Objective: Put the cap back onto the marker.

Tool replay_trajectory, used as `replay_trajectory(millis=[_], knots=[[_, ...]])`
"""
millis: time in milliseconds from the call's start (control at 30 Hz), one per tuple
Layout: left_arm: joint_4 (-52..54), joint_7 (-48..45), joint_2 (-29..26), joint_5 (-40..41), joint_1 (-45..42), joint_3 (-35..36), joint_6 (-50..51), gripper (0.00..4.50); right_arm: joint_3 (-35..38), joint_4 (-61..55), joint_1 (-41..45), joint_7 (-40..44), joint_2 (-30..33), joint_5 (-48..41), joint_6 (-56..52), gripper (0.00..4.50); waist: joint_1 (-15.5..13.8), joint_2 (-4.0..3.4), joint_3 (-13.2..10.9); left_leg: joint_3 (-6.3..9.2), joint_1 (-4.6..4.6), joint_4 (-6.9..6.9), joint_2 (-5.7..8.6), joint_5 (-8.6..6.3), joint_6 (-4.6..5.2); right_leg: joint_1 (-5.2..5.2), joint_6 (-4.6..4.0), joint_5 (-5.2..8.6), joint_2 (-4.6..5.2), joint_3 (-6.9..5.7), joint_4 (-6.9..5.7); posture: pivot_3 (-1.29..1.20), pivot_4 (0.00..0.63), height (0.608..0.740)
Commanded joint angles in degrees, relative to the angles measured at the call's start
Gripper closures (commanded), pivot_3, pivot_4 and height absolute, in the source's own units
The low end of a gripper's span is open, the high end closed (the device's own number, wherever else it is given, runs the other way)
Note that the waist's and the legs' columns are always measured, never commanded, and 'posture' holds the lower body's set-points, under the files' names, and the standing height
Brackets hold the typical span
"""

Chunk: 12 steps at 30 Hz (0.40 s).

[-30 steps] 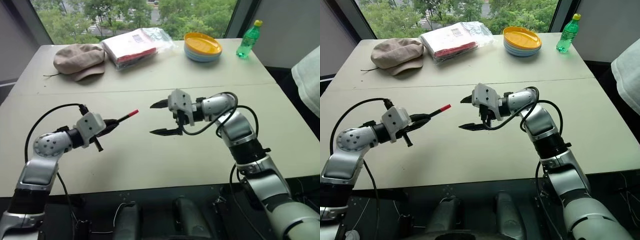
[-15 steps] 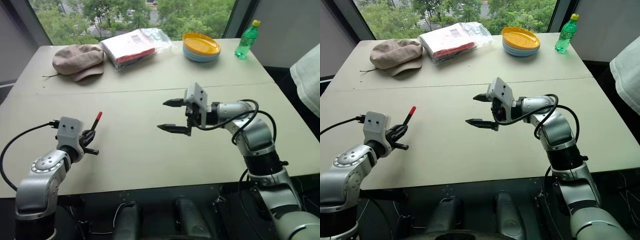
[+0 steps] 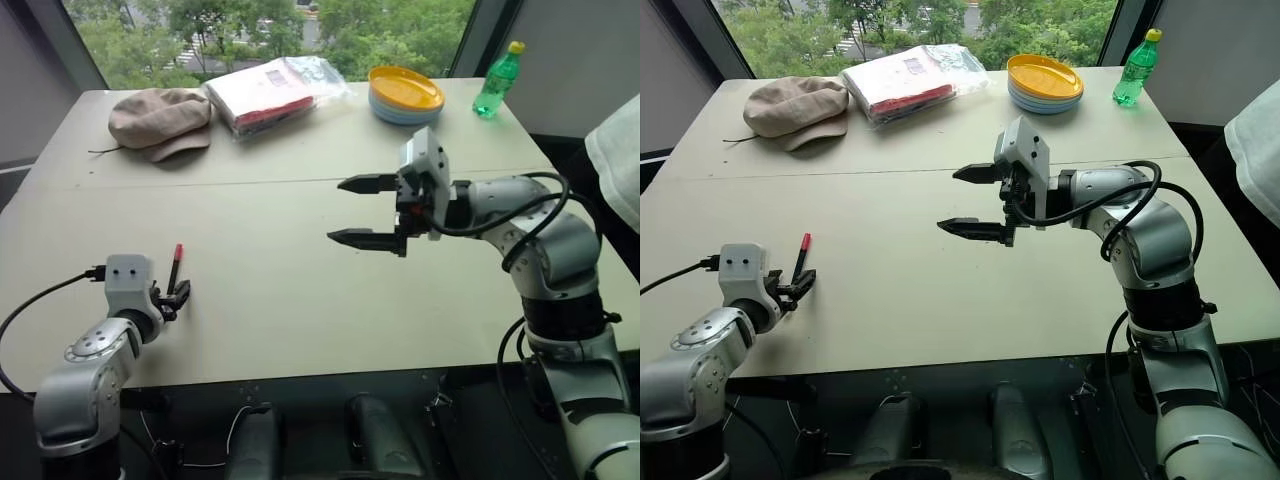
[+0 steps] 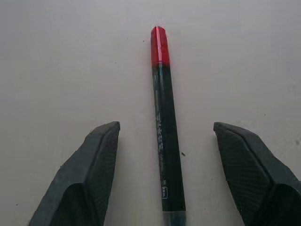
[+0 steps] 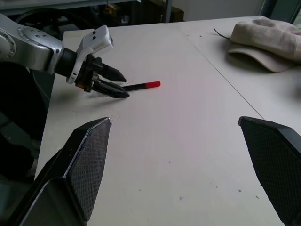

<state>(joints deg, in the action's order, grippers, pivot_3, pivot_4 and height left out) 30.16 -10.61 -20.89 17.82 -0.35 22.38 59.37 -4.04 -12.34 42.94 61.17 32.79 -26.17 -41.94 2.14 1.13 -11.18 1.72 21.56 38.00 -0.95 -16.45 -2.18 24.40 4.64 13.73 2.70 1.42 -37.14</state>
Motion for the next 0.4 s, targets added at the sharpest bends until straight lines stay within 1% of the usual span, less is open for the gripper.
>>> replay_trajectory(millis=[33,133,300,400], knots=[[4.11,0.93,-0.12,0.84,-0.47,1.94,0.62,0.08,0.48,-2.09,0.44,0.55,1.26,-1.46,0.85,0.0,0.0,0.0,0.0,0.0,0.0,0.0,0.0,0.0,0.0,0.0,0.0,0.0,0.0,0.0,0.0,0.0,0.15,0.74],[7.99,1.95,0.4,1.55,0.01,2.97,2.55,0.08,0.29,-2.06,1.23,2.32,2.85,-1.94,0.7,0.0,0.0,0.0,0.0,0.0,0.01,0.0,0.0,0.0,0.0,0.0,0.0,0.0,0.0,0.0,0.01,0.0,0.15,0.74],[17.06,3.87,3.22,3.37,1.98,4.39,7.78,0.08,0.06,-0.92,2.65,5.45,5.82,-2.55,1.03,0.0,0.0,0.01,0.0,-0.01,0.02,0.0,0.0,0.0,0.0,0.0,0.0,0.0,0.01,0.01,0.04,0.0,0.15,0.74],[21.04,4.98,5.13,4.28,2.13,6.0,10.92,0.08,-0.43,0.37,3.75,6.49,6.35,-2.3,1.59,0.0,0.07,0.01,0.0,0.0,0.01,0.0,0.0,0.0,0.0,0.0,0.0,0.0,-0.01,0.01,0.04,0.0,0.15,0.74]])
